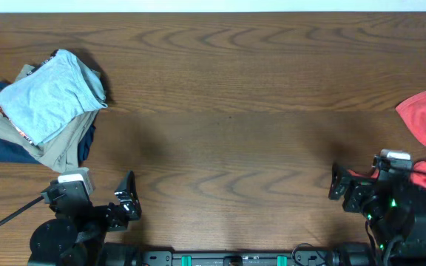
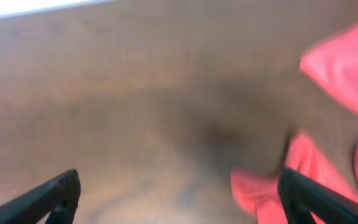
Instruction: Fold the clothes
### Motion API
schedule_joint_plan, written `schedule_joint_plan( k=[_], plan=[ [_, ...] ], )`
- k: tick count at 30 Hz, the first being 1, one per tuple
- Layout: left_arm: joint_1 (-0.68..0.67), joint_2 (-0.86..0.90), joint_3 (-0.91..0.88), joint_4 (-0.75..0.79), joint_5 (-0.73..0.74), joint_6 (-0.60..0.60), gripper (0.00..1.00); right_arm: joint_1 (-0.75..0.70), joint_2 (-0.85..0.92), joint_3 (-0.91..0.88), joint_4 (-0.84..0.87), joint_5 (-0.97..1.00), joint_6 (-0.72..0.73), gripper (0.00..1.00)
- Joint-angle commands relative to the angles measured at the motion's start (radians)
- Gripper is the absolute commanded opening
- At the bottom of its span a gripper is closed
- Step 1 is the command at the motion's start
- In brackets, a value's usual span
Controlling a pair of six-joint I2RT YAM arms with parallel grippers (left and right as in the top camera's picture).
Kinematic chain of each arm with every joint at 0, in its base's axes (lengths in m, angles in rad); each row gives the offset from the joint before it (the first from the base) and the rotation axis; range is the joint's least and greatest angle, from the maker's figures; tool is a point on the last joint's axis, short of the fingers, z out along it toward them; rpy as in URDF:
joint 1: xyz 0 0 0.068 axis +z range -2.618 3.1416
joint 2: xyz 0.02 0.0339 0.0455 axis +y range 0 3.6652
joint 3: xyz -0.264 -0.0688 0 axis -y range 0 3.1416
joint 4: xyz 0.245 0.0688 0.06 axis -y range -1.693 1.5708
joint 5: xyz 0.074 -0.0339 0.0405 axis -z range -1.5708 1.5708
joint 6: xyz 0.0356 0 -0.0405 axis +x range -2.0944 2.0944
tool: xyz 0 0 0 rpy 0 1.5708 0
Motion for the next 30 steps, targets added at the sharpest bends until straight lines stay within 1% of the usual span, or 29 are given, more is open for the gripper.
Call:
schedule_joint_plan(
  k=[1,9,13,17,22,24,30],
  plan=[
    [-0.001,-0.001,-0.005,0.000,-0.011,-0.009,0.98,0.012,-0.084,-0.087,0.092,0.022,-0.064,0.99],
    [-0.001,-0.001,-0.005,0.000,-0.011,-0.009,0.98,0.012,-0.303,-0.373,0.439,0.013,-0.063,0.99],
    [-0.001,-0.001,-0.005,0.000,-0.011,-0.009,0.98,0.012,-0.386,-0.501,0.578,-0.013,-0.063,0.99],
    [-0.001,-0.001,-0.005,0.000,-0.011,-0.009,0.98,0.012,-0.387,-0.584,0.694,-0.015,-0.064,0.99],
    [-0.001,-0.001,-0.005,0.000,-0.011,-0.009,0.98,0.012,-0.387,-0.690,0.858,-0.015,-0.117,0.99],
    [-0.001,-0.001,-0.005,0.000,-0.011,-0.009,0.98,0.011,-0.387,-0.725,0.898,-0.014,-0.120,0.99],
    [-0.001,-0.001,-0.005,0.000,-0.011,-0.009,0.98,0.011,-0.387,-0.723,0.894,-0.007,-0.216,0.99]
  ],
)
